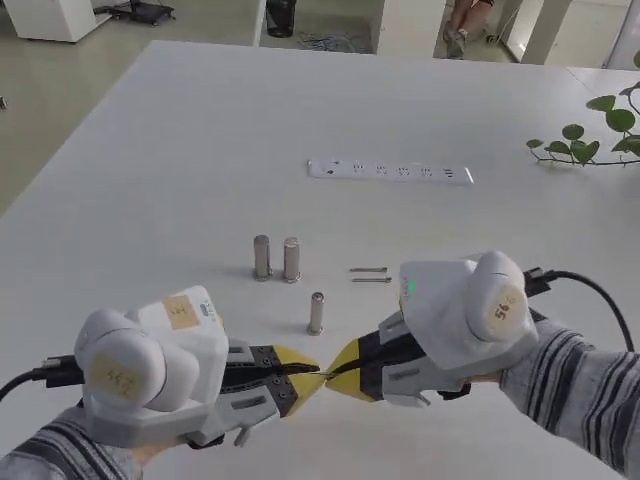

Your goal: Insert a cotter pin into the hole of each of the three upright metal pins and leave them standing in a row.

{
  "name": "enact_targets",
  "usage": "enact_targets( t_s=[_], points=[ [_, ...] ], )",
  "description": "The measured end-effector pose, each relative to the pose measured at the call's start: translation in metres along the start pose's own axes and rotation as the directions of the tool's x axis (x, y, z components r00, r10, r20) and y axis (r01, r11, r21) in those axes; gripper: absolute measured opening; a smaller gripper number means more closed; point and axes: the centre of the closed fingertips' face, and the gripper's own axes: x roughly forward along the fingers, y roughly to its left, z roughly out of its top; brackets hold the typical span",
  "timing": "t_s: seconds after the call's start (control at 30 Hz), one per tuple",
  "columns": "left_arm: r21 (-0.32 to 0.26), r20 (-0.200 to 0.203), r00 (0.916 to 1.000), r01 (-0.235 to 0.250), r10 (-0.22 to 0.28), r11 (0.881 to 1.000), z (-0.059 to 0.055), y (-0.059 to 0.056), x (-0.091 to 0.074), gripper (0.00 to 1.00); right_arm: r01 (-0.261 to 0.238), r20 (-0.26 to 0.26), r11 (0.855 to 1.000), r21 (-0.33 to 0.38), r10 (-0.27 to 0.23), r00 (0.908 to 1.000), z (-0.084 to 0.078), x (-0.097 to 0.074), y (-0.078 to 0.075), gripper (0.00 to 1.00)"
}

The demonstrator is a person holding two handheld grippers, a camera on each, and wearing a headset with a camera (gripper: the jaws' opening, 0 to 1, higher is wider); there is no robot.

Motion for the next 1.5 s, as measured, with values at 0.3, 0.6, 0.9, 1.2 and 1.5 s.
enact_targets(
  t_s=[0.3,0.6,0.9,1.2,1.5],
  points=[
    [-0.043,-0.002,0.9978,-0.066,0.066,0.997,-0.007,0.009,0.004,0.09,0.082,-0.087,0.996,0.018,-0.080,0.9930,-0.017,-0.005,-0.023,0.00],
    [-0.051,0.011,0.9791,-0.202,0.203,0.978,-0.010,0.034,0.011,0.22,0.146,-0.142,0.989,0.018,-0.142,0.9796,-0.027,-0.008,-0.051,0.00],
    [-0.145,0.004,0.9566,-0.288,0.291,0.947,-0.020,0.058,0.019,0.22,0.158,-0.157,0.987,0.026,-0.152,0.9758,-0.027,-0.003,-0.069,0.00],
    [-0.158,-0.026,0.9448,-0.326,0.327,0.932,-0.028,0.076,0.035,0.23,0.168,-0.197,0.985,0.036,-0.158,0.9675,-0.035,0.002,-0.083,0.00],
    [-0.183,-0.038,0.9342,-0.355,0.355,0.917,-0.030,0.089,0.052,0.19,0.178,-0.207,0.982,0.062,-0.161,0.9650,-0.040,0.005,-0.093,0.00]
  ],
)
